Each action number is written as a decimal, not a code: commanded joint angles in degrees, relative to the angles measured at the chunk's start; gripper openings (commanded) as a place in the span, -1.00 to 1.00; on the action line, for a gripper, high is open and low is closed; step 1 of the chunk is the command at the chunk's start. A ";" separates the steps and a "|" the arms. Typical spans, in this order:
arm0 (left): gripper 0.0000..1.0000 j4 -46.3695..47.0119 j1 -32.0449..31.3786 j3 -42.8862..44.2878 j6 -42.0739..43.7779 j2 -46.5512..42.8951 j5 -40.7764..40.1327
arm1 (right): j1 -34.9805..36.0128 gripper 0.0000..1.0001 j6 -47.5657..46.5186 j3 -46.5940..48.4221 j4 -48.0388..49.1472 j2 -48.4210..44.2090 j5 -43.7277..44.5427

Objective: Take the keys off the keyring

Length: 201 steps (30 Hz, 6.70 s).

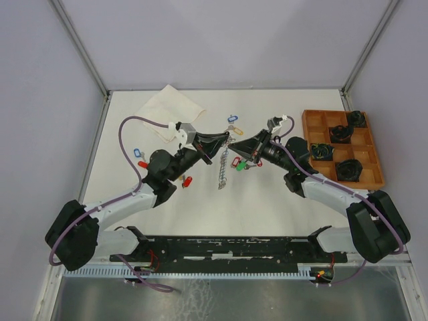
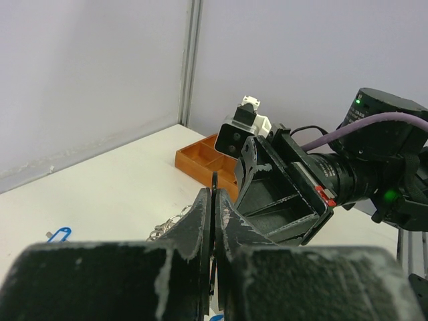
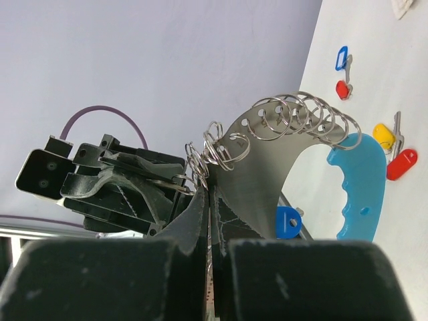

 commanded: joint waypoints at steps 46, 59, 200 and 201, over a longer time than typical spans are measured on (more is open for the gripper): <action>-0.94 -9.00 1.75 13.79 -2.23 -3.32 15.88 | -7.90 0.07 -70.76 22.84 -31.81 -5.69 -36.04; -0.94 -10.14 3.32 15.58 -4.81 -2.26 24.48 | -9.44 0.06 -109.22 34.89 -71.23 -5.09 -37.71; -0.94 -9.04 0.34 17.30 -3.61 4.43 44.03 | -4.08 -0.10 -150.15 38.00 -100.03 2.45 -50.98; -0.94 -8.94 0.32 17.33 -3.71 4.53 44.10 | -4.10 -0.10 -153.46 39.20 -103.72 3.17 -51.15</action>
